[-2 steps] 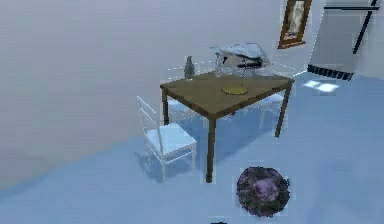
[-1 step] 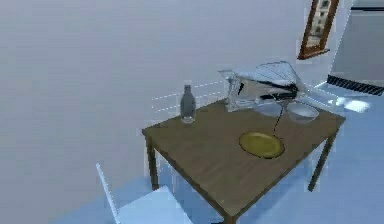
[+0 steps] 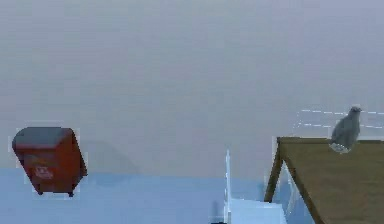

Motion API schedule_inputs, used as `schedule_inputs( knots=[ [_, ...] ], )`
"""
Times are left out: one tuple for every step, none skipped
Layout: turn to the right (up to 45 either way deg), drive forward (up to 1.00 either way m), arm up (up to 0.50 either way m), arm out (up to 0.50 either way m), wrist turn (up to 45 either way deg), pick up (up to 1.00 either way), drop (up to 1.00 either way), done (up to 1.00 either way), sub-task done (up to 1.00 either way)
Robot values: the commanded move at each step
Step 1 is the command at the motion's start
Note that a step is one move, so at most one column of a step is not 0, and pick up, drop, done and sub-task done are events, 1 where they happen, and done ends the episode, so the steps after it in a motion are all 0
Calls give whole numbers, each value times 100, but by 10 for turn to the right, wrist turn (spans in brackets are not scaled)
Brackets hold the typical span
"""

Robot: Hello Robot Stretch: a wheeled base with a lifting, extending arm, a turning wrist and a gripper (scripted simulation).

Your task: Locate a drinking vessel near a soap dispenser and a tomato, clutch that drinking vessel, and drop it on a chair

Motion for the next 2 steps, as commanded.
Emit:
schedule_inputs(
  knots=[
    [360, 0, 0, 0, 0, 0, 0, 0, 0],
    [-330, 0, 0, 0, 0, 0, 0, 0, 0]
  ],
)
